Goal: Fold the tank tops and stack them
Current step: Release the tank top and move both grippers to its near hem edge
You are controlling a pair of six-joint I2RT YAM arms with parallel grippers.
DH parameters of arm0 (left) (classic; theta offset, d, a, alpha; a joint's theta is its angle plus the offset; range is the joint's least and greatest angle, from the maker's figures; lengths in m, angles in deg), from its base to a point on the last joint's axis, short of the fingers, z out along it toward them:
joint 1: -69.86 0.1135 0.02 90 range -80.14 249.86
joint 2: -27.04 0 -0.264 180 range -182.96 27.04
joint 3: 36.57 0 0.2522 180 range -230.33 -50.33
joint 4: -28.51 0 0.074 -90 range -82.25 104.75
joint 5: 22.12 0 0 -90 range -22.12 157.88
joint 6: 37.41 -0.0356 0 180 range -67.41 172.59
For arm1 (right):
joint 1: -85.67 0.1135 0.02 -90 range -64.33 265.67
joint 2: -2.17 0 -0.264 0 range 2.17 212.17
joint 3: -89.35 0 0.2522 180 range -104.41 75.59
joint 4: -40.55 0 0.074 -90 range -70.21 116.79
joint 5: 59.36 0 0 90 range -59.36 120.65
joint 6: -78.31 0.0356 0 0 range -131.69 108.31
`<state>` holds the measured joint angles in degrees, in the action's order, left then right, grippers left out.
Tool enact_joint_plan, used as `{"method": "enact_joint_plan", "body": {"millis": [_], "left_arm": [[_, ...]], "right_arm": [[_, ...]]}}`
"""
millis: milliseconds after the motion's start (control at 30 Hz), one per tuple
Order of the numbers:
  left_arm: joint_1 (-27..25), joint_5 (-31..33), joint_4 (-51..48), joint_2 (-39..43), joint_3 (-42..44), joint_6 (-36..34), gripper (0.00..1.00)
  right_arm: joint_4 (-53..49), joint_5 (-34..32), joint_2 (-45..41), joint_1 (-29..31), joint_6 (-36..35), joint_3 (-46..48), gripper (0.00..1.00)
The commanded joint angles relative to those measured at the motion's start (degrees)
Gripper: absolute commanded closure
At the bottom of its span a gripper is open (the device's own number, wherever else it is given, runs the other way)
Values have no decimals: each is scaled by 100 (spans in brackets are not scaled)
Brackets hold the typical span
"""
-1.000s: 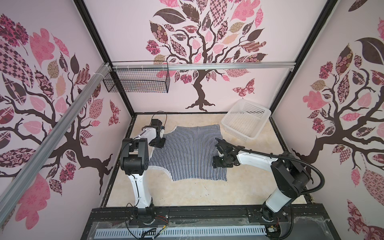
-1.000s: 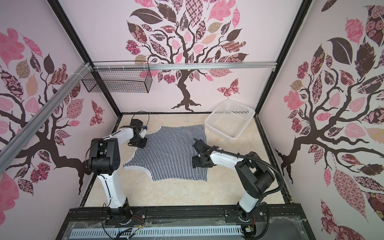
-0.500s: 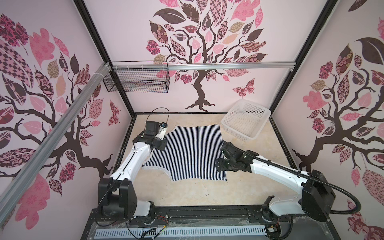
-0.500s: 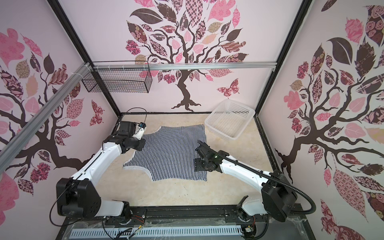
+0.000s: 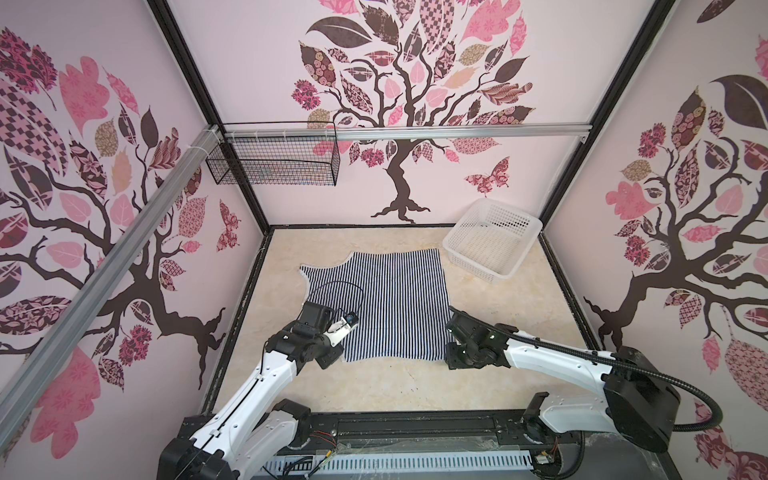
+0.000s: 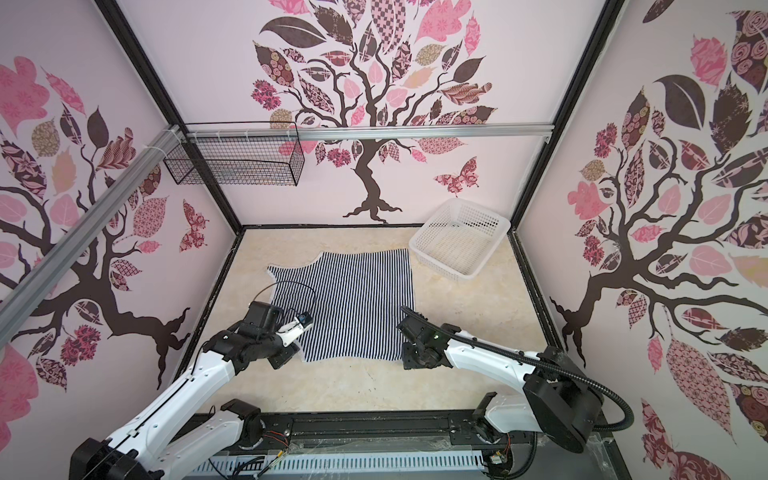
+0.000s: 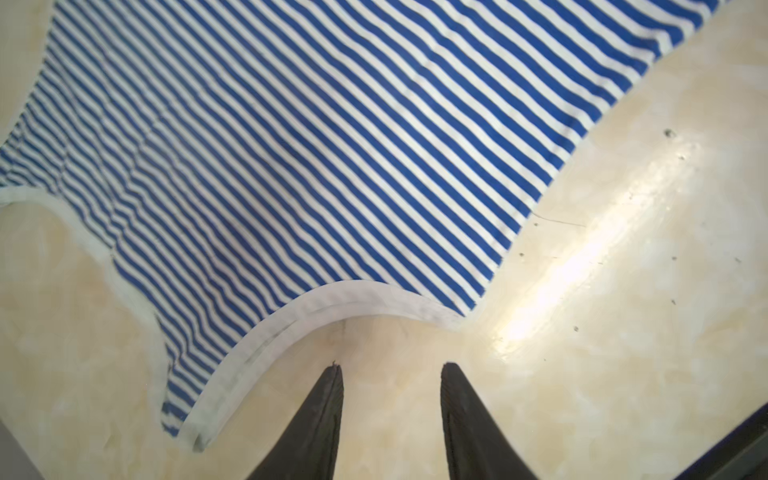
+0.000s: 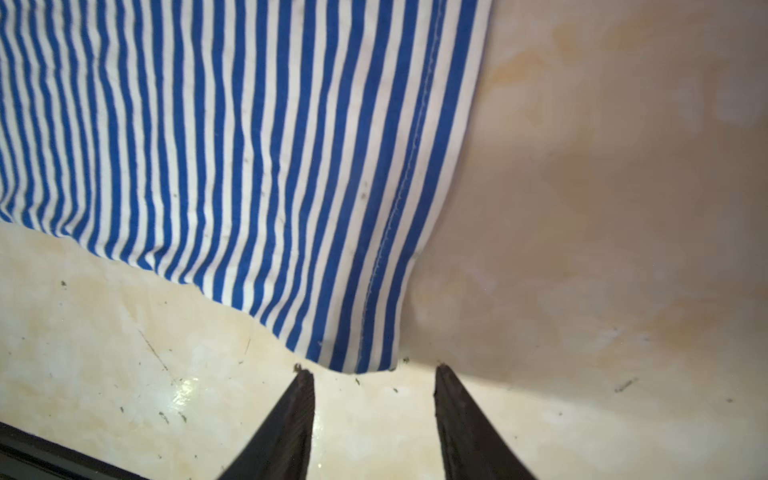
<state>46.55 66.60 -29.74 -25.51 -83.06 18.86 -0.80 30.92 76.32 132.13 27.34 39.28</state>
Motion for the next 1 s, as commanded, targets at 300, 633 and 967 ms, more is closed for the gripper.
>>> {"method": "enact_joint_plan", "body": {"millis": [300, 633, 967], "left_arm": [[-596, 637, 853, -661, 438, 95, 57], [-596, 662, 1124, -973, 391, 126, 57], [-597, 698, 1162, -1209, 249, 139, 57]], "right_arm": [[185, 16, 42, 39, 105, -50, 50], [167, -97, 175, 39, 79, 19, 61], [121, -159, 329, 39, -11, -200, 88]]}}
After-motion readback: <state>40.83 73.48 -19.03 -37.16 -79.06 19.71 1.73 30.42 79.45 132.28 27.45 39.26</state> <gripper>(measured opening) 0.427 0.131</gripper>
